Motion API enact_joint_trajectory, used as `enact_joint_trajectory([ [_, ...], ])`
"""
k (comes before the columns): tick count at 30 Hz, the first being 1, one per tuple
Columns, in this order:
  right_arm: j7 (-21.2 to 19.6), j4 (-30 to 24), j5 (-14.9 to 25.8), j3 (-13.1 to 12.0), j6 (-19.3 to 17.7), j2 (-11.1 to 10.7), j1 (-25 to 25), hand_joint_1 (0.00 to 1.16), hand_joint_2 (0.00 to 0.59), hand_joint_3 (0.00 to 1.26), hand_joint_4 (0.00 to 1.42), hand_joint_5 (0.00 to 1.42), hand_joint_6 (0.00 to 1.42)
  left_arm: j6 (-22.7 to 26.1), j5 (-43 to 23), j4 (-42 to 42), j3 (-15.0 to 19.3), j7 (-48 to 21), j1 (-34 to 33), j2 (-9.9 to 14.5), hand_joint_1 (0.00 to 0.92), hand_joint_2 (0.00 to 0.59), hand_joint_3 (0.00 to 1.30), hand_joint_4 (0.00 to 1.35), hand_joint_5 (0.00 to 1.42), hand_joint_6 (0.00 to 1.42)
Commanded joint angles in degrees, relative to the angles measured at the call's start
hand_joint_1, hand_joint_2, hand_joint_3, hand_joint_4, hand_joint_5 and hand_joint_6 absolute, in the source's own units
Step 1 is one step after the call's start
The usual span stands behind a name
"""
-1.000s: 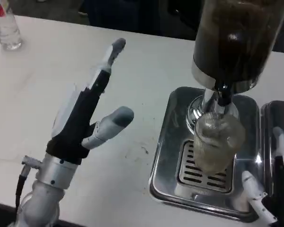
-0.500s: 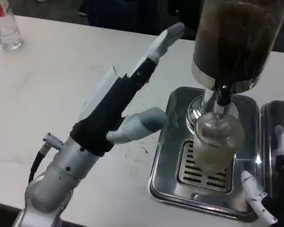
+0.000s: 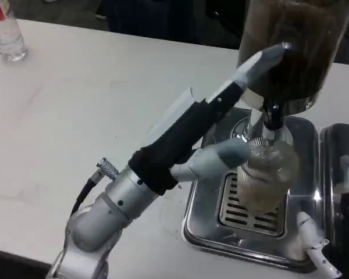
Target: Grasp the cup under the faucet to collect the drink, then remove the cup.
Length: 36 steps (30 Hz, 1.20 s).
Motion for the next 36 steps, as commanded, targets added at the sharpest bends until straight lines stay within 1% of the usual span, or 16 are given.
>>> enact_joint_trajectory([
  [1, -1.0, -1.3, 0.3, -0.3, -1.0, 0.6, 0.5, 0.19, 0.401, 0.02, 0.0, 0.0, 0.13, 0.5, 2.1, 0.7, -1.5, -1.5, -1.9, -1.3, 0.0, 0.085, 0.0, 0.0, 0.0, 0.0],
  [6, -0.7, -1.5, 0.2, -0.3, -1.0, 0.8, 0.9, 0.19, 0.401, 0.02, 0.0, 0.0, 0.13, 0.8, 3.5, 0.7, -2.3, -2.8, -1.8, -1.3, 0.0, 0.086, 0.0, 0.0, 0.0, 0.0],
  [13, 1.0, -0.9, 1.4, -0.2, -2.2, 0.1, 0.2, 0.19, 0.4, 0.02, 0.0, 0.0, 0.13, 0.3, 6.7, 0.0, -3.6, -2.9, -1.6, -0.4, 0.0, 0.087, 0.0, 0.0, 0.01, 0.0],
  [16, 2.2, -0.9, 3.3, -0.7, -2.6, 0.1, -0.1, 0.19, 0.402, 0.02, 0.0, 0.0, 0.09, -0.5, 11.0, -0.4, -3.9, -1.5, -2.0, 0.8, 0.0, 0.088, 0.0, 0.0, 0.01, 0.0],
  [19, 3.2, -0.6, 4.9, -1.1, -3.1, 0.0, -0.6, 0.21, 0.404, 0.02, 0.0, 0.0, 0.07, -0.8, 13.3, -0.3, -4.3, -0.5, -2.4, 1.5, 0.0, 0.088, 0.0, 0.0, 0.01, 0.0],
  [25, 6.6, 0.7, 10.0, -1.8, -5.5, -0.2, -1.6, 0.22, 0.39, 0.0, 0.0, 0.0, 0.06, -1.6, 16.9, -0.7, -4.9, 1.6, -3.0, 2.6, 0.0, 0.09, 0.0, 0.0, 0.04, 0.01],
  [26, 7.6, 1.0, 11.0, -1.8, -5.8, -0.4, -1.9, 0.29, 0.354, 0.0, 0.0, 0.0, 0.01, -1.6, 17.0, -0.8, -5.1, 1.7, -3.0, 2.8, 0.0, 0.09, 0.0, 0.0, 0.04, 0.02],
  [27, 8.7, 1.2, 11.9, -1.8, -6.1, -0.6, -2.1, 0.35, 0.347, 0.0, 0.0, 0.0, 0.0, -1.6, 17.1, -0.8, -5.2, 1.8, -3.1, 2.9, 0.0, 0.09, 0.0, 0.0, 0.04, 0.02],
  [28, 9.8, 1.6, 12.8, -1.8, -6.3, -0.9, -2.4, 0.4, 0.322, 0.0, 0.0, 0.0, 0.0, -1.6, 17.2, -0.9, -5.2, 1.9, -3.1, 3.0, 0.0, 0.089, 0.0, 0.0, 0.04, 0.02],
  [30, 11.8, 2.0, 14.3, -1.8, -6.7, -1.2, -2.8, 0.45, 0.311, 0.0, 0.0, 0.0, 0.0, -1.6, 17.3, -1.3, -5.3, 2.0, -3.1, 3.3, 0.0, 0.088, 0.0, 0.0, 0.05, 0.02],
  [32, 14.7, 2.5, 16.5, -1.8, -6.9, -1.7, -3.7, 0.53, 0.27, 0.0, 0.0, 0.0, 0.0, -1.5, 17.3, -1.5, -5.3, 2.2, -3.1, 3.3, 0.0, 0.087, 0.0, 0.0, 0.05, 0.02],
  [33, 15.7, 2.6, 17.3, -1.8, -7.0, -1.8, -4.1, 0.55, 0.266, 0.0, 0.0, 0.0, 0.0, -1.5, 17.1, -1.9, -5.3, 2.3, -2.9, 3.4, 0.0, 0.087, 0.0, 0.0, 0.05, 0.02],
  [35, 17.9, 3.0, 18.9, -1.7, -6.8, -1.7, -5.3, 0.58, 0.241, 0.0, 0.0, 0.0, 0.0, -1.5, 16.7, -2.6, -5.3, 2.2, -2.8, 3.4, 0.0, 0.087, 0.0, 0.0, 0.05, 0.02],
  [36, 18.6, 3.1, 19.3, -1.7, -6.6, -1.6, -5.7, 0.59, 0.239, 0.0, 0.0, 0.0, 0.0, -1.4, 16.5, -3.0, -5.3, 2.2, -2.7, 3.5, 0.0, 0.086, 0.0, 0.0, 0.05, 0.02],
])
